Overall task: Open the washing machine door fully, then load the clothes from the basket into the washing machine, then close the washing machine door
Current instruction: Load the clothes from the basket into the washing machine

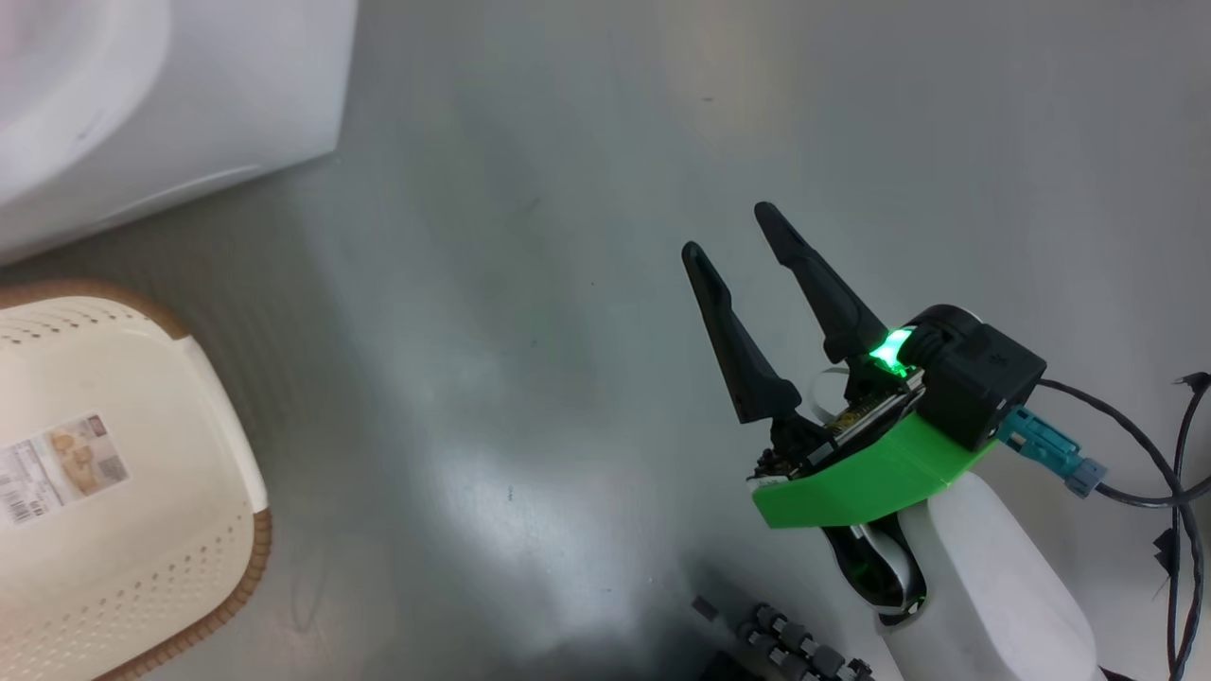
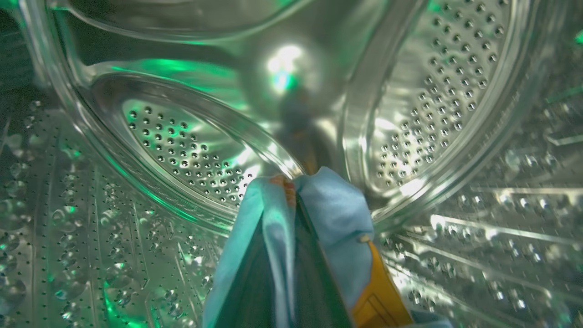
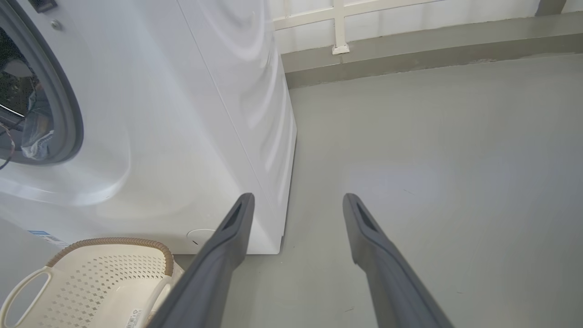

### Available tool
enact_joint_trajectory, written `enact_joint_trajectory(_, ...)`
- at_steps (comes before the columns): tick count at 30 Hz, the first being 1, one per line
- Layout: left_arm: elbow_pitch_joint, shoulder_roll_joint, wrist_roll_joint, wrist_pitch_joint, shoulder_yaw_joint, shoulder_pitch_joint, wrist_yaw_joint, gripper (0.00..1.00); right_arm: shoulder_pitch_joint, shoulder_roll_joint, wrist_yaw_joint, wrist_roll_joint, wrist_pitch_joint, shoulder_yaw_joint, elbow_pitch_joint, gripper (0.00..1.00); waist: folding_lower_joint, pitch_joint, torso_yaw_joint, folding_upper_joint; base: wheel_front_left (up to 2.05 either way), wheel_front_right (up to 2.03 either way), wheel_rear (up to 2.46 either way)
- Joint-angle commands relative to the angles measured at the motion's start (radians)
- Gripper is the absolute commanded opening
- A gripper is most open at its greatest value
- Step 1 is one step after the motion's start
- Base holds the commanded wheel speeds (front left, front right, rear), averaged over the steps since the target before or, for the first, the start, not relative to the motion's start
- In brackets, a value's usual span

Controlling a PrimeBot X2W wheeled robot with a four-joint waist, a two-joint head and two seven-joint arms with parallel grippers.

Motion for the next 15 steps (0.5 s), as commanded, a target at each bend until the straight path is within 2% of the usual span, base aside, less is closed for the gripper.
enact_joint_trajectory(1, -0.009, 0.047, 0.003, -0.017, 0.026, -0.022, 0.009, 0.00, 0.009, 0.004, 0.002, 0.006, -0.005, 0.017, -0.026, 1.00, -0.0001, 0.021, -0.017, 0.0000, 0.00, 0.00, 0.00)
enact_joint_trajectory(9, 0.116, 0.018, -0.027, -0.068, 0.023, -0.070, -0.024, 0.00, 0.005, 0.004, 0.002, 0.007, -0.005, 0.016, -0.029, 1.00, -0.0001, 0.041, -0.017, 0.0000, 0.00, 0.00, 0.00)
enact_joint_trajectory(10, 0.128, 0.014, -0.032, -0.069, 0.024, -0.075, -0.027, 0.14, 0.004, 0.004, 0.002, 0.006, -0.005, 0.015, -0.029, 1.00, -0.0001, 0.042, -0.015, 0.0000, 0.00, 0.00, 0.00)
enact_joint_trajectory(12, 0.148, 0.007, -0.037, -0.067, 0.020, -0.083, -0.032, 0.52, 0.001, 0.004, 0.002, 0.003, -0.005, 0.015, -0.027, 1.00, -0.0001, 0.044, -0.010, 0.0000, 0.00, 0.00, 0.00)
enact_joint_trajectory(13, 0.154, 0.004, -0.037, -0.070, 0.018, -0.087, -0.032, 0.91, 0.000, 0.004, 0.002, 0.001, -0.005, 0.014, -0.027, 1.00, -0.0001, 0.044, -0.007, 0.0000, 0.00, 0.00, 0.00)
enact_joint_trajectory(14, 0.161, -0.001, -0.040, -0.070, 0.017, -0.090, -0.032, 1.00, -0.001, 0.004, 0.002, -0.001, -0.005, 0.013, -0.027, 1.00, -0.0001, 0.044, -0.004, 0.0000, 0.00, 0.00, 0.00)
enact_joint_trajectory(15, 0.167, -0.004, -0.042, -0.070, 0.014, -0.091, -0.034, 1.00, -0.002, 0.004, 0.002, -0.004, -0.005, 0.012, -0.026, 1.00, -0.0001, 0.044, -0.001, 0.0000, 0.00, 0.00, 0.00)
